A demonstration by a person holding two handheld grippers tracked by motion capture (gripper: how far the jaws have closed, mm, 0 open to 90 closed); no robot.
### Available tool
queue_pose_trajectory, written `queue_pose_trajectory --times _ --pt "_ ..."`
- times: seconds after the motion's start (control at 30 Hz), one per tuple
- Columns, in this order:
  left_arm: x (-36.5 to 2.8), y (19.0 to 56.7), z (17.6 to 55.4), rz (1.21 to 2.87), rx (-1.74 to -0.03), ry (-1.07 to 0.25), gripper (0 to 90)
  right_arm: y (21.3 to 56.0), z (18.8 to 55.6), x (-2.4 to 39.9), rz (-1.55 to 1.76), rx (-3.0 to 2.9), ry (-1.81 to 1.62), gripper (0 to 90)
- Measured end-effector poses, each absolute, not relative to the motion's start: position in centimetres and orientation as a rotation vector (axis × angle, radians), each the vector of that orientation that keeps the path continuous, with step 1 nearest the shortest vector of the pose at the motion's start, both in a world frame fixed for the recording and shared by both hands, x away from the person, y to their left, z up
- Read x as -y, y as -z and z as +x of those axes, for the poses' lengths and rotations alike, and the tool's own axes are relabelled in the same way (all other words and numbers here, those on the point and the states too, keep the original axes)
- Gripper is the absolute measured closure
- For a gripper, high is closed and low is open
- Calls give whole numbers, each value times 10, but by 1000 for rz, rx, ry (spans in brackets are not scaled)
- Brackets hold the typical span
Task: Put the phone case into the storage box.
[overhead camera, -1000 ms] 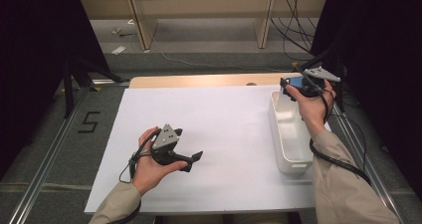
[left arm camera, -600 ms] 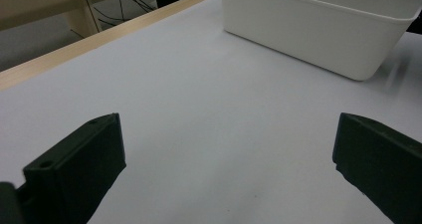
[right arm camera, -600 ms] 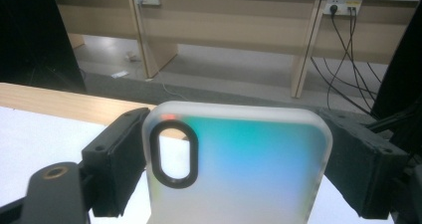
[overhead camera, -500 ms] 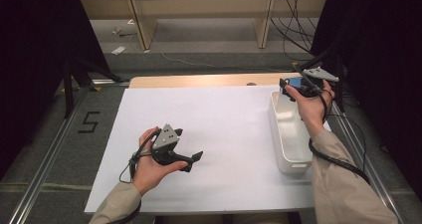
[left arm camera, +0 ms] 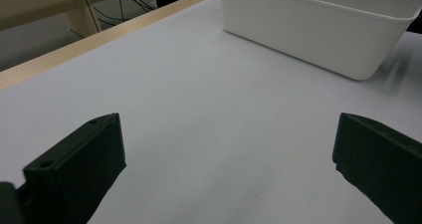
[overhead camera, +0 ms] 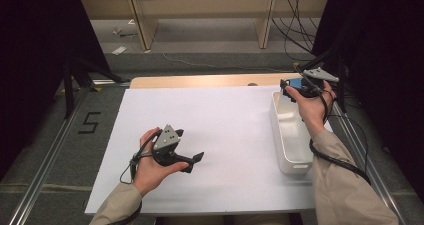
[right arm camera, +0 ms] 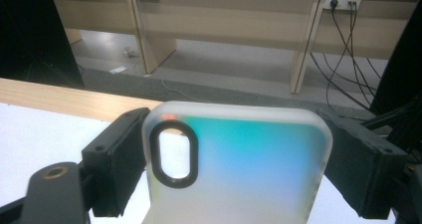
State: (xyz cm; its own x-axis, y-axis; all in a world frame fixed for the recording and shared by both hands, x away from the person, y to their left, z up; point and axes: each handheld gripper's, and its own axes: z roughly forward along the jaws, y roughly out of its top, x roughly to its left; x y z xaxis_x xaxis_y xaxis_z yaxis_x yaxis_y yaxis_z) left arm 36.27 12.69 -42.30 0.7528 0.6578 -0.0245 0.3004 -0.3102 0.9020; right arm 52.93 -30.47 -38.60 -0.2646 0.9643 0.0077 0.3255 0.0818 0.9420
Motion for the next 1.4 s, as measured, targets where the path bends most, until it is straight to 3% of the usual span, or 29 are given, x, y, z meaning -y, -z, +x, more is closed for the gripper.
queue_pose_trajectory --times 1.4 --pt "-127 423 363 1909 -732 -430 0 396 535 301 1303 -1716 -1151 181"
